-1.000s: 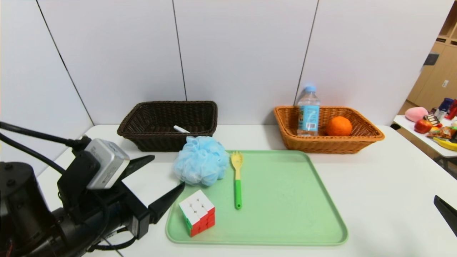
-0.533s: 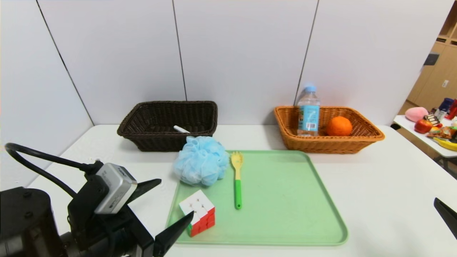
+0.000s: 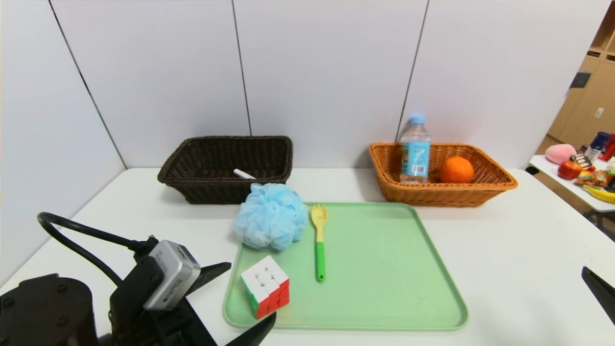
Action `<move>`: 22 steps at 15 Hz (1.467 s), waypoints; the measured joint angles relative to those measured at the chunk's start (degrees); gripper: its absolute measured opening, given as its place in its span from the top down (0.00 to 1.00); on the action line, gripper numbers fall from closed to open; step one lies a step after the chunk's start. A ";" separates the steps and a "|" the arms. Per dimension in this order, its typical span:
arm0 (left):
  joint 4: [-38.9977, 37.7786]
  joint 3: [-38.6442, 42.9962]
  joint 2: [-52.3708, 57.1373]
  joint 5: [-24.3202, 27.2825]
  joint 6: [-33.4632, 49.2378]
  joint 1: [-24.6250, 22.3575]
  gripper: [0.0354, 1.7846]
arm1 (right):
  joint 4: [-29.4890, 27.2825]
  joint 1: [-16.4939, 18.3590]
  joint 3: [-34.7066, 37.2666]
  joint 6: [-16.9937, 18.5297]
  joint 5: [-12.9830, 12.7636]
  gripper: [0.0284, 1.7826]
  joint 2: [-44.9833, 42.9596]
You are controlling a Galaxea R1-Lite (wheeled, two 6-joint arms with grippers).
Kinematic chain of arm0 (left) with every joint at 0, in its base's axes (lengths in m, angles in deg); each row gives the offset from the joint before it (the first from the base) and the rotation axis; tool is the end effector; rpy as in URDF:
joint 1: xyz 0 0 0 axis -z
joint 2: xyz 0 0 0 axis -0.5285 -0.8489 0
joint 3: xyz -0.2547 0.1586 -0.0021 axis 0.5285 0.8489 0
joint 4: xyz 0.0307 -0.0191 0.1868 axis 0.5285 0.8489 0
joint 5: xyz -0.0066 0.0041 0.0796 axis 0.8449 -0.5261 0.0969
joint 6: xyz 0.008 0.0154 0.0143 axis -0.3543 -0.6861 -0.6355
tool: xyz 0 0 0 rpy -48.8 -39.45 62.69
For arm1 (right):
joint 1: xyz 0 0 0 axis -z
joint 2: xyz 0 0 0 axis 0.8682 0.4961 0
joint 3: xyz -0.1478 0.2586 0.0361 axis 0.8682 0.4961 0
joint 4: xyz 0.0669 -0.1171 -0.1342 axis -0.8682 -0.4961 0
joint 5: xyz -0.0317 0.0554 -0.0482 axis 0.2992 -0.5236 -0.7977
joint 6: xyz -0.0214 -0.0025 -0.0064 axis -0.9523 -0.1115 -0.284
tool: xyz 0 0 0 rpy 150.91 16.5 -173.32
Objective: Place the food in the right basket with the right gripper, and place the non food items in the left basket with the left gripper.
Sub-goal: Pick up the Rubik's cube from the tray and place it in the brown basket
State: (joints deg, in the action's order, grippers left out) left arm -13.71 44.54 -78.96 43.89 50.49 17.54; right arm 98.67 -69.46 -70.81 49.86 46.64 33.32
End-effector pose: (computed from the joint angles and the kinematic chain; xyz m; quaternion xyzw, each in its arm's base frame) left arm 0.1160 -0.1317 0.1357 0.0412 0.1160 -0.3617 0.9241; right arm 0.0608 0.0038 0.1574 -0.1246 0.0631 -0.0460 0.9891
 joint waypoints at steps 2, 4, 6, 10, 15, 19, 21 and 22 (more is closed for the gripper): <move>-2.43 0.13 -1.97 -0.04 -0.11 0.02 0.06 | 0.00 -0.02 -0.05 0.02 0.05 0.05 0.00; -5.97 0.55 -4.38 -0.06 -0.16 0.02 0.06 | -0.11 -0.02 -0.18 0.00 0.07 0.05 0.02; -9.72 1.12 -7.13 -0.26 -0.24 0.00 0.06 | -1.63 -0.13 -0.79 0.02 0.68 0.05 -0.04; -16.73 2.51 -12.98 -1.17 -0.27 -0.06 0.06 | -2.43 -0.18 -1.29 0.09 0.88 0.05 -0.67; -25.99 3.50 -20.07 -1.22 -0.61 -2.06 0.06 | -2.45 -0.57 -1.29 0.13 1.29 0.05 -1.55; -32.63 5.34 -25.20 -1.13 -0.71 -3.97 0.06 | -2.43 -0.61 -1.29 0.11 1.99 0.05 -1.68; -33.46 6.17 -27.78 -1.19 -0.68 -4.55 0.06 | -2.43 -0.61 -1.32 0.09 2.23 0.05 -1.63; -33.49 6.31 -28.66 -1.19 -0.63 -4.66 0.06 | -2.45 -0.61 -1.32 0.11 2.18 0.05 -1.61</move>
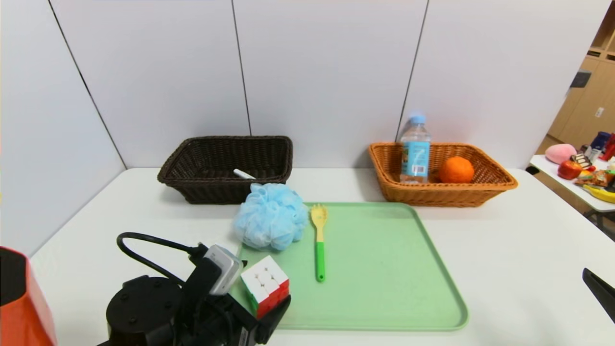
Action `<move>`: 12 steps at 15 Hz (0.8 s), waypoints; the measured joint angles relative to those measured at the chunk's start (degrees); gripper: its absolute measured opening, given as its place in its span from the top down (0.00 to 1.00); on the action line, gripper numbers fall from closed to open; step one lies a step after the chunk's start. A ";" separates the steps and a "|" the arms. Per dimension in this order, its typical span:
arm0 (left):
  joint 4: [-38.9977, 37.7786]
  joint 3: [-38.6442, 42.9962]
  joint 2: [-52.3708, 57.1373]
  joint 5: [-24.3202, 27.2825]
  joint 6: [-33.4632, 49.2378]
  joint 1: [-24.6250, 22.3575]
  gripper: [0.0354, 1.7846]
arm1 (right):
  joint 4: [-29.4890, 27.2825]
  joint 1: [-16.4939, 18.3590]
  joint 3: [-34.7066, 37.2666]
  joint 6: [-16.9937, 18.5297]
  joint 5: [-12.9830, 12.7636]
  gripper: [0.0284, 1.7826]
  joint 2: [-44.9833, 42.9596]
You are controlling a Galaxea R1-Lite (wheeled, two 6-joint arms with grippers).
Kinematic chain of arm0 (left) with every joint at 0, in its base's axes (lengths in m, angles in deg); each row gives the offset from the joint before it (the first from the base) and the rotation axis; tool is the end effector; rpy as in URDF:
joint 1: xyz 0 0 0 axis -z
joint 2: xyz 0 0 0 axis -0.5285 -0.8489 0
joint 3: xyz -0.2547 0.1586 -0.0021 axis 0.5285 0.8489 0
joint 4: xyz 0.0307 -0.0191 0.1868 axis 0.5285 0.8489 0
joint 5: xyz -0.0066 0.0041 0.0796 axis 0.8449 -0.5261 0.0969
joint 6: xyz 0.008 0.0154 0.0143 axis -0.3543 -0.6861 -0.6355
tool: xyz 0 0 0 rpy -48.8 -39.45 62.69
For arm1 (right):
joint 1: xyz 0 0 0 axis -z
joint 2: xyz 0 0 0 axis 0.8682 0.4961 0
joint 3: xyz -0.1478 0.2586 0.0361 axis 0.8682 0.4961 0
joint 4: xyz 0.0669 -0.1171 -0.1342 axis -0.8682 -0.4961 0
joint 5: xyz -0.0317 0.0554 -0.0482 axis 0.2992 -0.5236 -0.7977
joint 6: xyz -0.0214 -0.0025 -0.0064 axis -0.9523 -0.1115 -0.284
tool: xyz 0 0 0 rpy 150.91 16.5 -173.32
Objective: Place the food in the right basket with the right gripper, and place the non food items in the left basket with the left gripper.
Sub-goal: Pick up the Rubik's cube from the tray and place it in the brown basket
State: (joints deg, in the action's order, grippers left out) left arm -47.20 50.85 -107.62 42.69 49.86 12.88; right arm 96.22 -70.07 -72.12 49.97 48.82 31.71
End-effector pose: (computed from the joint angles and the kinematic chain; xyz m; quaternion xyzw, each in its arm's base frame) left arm 0.1598 -0.1544 0.0719 0.0485 0.1266 -0.3140 0.9397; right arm 0.0566 0.0046 0.1613 -0.1222 0.0565 -0.0223 0.9906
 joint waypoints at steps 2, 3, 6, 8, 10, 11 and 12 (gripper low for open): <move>-0.05 0.05 -1.16 0.04 0.12 -0.13 0.06 | -0.04 0.00 0.05 0.06 -0.01 0.05 0.04; -0.05 -0.15 -1.50 0.04 0.15 -0.15 0.06 | -0.04 0.00 0.09 0.09 -0.01 0.05 0.10; -0.07 -0.72 -1.99 0.06 0.34 -0.17 0.06 | -0.06 0.00 0.13 0.05 -0.04 0.05 0.20; -0.11 -1.29 -1.99 0.06 -0.16 -0.22 0.06 | -0.06 0.00 0.24 0.05 -0.01 0.05 0.20; -0.07 -1.30 -1.94 0.06 -0.27 -0.17 0.06 | -0.06 0.00 0.28 0.00 -0.01 0.05 0.20; -0.05 -1.35 -1.82 0.02 -0.27 -0.17 0.06 | -0.06 0.00 0.35 0.05 -0.01 0.05 0.17; -0.07 -1.38 -1.63 0.06 -0.27 -0.13 0.06 | -0.06 0.00 0.41 0.02 -0.04 0.05 0.15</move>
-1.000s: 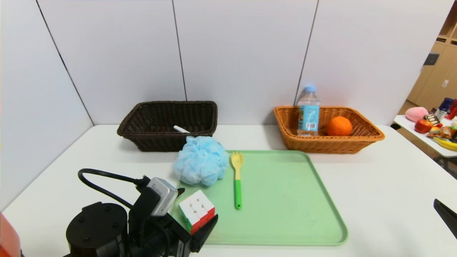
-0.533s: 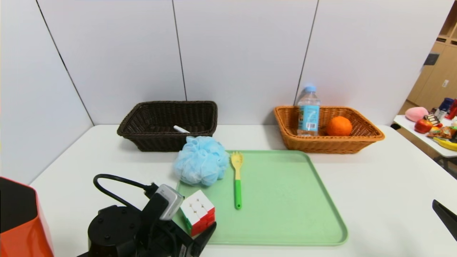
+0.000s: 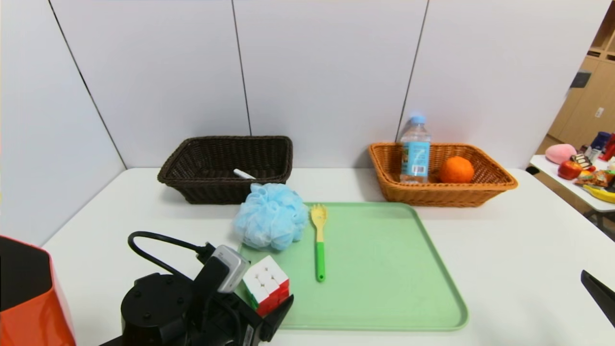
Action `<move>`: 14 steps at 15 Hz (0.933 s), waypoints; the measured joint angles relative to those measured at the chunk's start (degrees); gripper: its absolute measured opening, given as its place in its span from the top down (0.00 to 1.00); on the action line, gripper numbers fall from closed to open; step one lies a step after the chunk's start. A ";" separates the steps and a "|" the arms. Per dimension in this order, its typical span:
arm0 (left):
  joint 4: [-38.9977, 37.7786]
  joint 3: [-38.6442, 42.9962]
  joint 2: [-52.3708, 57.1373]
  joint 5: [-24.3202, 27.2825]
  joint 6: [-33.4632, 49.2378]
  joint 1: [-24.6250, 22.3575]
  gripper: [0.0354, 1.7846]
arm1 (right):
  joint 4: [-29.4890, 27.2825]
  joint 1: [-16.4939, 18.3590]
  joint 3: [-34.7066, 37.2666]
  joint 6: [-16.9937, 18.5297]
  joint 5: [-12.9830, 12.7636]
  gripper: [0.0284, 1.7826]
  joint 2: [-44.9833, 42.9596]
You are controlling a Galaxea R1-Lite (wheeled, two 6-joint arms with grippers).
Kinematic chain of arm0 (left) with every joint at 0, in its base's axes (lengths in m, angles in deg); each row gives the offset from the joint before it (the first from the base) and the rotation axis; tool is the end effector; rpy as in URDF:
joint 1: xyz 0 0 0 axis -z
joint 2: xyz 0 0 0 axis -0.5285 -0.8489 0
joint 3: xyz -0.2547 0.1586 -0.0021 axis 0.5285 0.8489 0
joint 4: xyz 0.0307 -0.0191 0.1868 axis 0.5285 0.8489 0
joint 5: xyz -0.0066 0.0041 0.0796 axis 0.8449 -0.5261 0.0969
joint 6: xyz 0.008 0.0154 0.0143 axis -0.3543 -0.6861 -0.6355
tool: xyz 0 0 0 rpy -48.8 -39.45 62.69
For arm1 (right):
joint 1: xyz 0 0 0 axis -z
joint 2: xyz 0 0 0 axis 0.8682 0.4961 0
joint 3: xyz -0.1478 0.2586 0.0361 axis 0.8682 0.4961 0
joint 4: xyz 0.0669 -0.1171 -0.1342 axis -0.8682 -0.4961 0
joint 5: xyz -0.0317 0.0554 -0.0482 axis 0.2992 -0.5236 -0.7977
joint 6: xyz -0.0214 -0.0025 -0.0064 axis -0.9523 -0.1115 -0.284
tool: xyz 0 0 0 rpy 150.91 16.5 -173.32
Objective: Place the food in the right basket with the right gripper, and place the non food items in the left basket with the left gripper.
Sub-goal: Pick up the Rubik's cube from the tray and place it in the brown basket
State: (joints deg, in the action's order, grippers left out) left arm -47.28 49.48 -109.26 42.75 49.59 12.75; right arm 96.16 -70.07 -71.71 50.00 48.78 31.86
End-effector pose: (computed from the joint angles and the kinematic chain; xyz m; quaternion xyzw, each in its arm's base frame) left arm 0.1653 -0.1591 0.0687 0.0512 0.1274 -0.3136 0.9396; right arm 0.0568 0.0046 0.1590 -0.1230 0.0618 -0.0221 0.9902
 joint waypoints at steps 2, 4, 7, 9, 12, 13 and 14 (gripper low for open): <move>0.00 0.00 0.45 -0.06 0.02 0.00 0.06 | 0.00 0.00 0.11 0.04 0.04 0.05 -0.06; 0.00 0.00 0.83 -0.11 0.09 -0.04 0.06 | 0.00 0.00 0.16 -0.05 0.02 0.05 -0.09; 0.02 -1.30 1.61 -2.54 -0.11 0.00 0.18 | 0.00 0.00 0.28 0.00 0.00 0.05 -0.17; 0.00 -1.99 2.01 -3.39 -1.45 0.07 0.35 | 0.00 0.00 0.46 -0.05 0.04 0.05 -0.22; 0.05 -2.01 2.45 -3.34 -1.71 0.18 0.46 | 0.00 0.00 0.46 0.02 -0.02 0.05 -0.24; 0.05 -1.88 2.56 -3.34 -1.73 0.22 0.46 | 0.00 0.00 0.41 0.04 -0.05 0.05 -0.26; 0.02 -1.63 2.67 -3.34 -1.82 0.27 0.46 | 0.00 0.00 0.41 0.04 -0.07 0.05 -0.33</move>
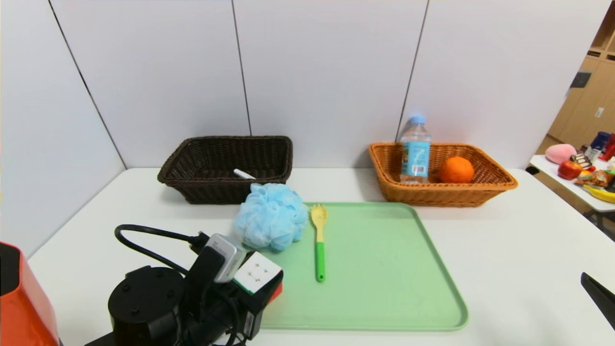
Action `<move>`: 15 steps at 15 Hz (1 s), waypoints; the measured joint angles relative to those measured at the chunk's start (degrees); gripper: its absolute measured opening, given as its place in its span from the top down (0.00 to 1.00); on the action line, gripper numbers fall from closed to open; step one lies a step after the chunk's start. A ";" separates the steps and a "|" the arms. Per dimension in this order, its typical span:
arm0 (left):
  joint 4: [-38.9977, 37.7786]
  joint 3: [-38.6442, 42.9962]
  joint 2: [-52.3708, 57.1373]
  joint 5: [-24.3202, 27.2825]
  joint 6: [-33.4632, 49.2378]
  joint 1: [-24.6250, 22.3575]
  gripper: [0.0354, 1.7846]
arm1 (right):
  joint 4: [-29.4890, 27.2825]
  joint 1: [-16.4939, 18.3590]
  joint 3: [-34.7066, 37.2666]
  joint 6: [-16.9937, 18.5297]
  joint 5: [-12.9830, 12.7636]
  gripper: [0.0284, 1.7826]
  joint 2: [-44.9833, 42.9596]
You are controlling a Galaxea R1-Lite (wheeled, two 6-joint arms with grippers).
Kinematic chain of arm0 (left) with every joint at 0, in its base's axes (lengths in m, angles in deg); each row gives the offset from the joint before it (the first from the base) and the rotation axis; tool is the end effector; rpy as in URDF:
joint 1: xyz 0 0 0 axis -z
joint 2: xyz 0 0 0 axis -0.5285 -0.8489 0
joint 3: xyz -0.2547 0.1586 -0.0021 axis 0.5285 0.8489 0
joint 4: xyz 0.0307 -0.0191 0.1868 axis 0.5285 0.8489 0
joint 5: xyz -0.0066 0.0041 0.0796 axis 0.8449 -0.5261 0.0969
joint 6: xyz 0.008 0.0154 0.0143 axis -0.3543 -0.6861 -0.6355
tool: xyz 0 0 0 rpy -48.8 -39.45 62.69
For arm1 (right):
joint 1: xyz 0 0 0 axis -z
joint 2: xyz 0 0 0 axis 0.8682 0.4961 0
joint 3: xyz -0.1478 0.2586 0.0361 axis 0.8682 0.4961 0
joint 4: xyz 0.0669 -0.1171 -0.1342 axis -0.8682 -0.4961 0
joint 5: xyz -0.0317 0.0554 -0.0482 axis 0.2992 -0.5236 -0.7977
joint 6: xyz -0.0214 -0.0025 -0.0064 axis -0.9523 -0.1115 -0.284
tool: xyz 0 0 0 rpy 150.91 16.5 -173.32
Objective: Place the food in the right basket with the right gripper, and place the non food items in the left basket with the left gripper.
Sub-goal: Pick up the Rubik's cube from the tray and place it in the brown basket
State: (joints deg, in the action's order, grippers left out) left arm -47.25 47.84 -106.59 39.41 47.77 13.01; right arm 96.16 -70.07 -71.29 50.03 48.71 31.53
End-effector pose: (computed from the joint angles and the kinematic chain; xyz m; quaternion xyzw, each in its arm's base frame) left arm 0.1671 -0.1605 0.0835 0.0527 0.0878 -0.2913 0.9511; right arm 0.0557 0.0044 0.1572 -0.1230 0.0626 -0.0226 0.9902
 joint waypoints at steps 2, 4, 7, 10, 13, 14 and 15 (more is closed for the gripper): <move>-0.06 0.69 0.15 -0.06 -0.05 0.22 0.46 | 0.00 0.00 0.05 0.02 0.02 0.05 -0.02; 0.09 0.69 1.19 0.00 -0.68 0.35 0.46 | 0.02 0.00 0.13 -0.04 0.07 0.05 -0.02; 0.02 -3.28 4.63 0.09 -6.56 0.39 0.46 | 0.02 0.00 0.60 -0.04 0.16 0.05 -0.02; 3.44 -8.13 8.30 0.06 -10.06 0.17 0.46 | 0.02 0.00 0.85 0.00 0.13 0.05 -0.02; 9.62 -15.46 10.81 0.50 -10.22 -2.32 0.46 | 0.02 0.00 0.94 -0.01 0.13 0.05 -0.02; 13.01 -19.68 11.31 1.35 -10.22 -5.05 0.46 | 0.00 0.00 0.94 0.00 0.16 0.05 -0.02; 16.94 -24.50 11.56 3.12 -10.13 -8.73 0.46 | 0.02 0.00 1.05 -0.06 0.16 0.05 0.00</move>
State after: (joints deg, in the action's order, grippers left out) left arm -30.31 23.34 -95.03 42.53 37.64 4.29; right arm 96.19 -70.07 -70.25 49.97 48.87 31.53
